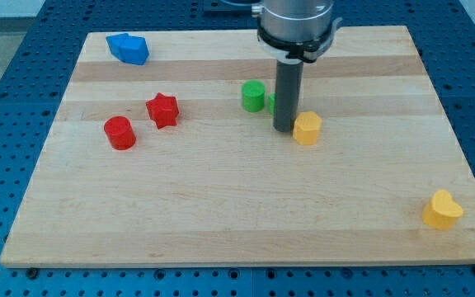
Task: Push the hexagon above the heart
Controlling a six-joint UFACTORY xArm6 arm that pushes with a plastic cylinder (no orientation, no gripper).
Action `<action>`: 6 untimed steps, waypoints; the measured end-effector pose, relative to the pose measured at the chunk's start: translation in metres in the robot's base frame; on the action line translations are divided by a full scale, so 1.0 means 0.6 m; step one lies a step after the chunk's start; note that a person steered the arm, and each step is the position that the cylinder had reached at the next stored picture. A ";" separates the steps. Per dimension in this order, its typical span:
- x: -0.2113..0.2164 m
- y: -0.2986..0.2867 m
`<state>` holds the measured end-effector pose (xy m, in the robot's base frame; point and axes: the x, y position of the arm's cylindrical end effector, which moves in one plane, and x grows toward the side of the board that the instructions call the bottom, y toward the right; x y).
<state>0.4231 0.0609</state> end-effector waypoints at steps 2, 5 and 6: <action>0.000 0.082; 0.051 0.125; 0.075 0.126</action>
<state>0.4682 0.1368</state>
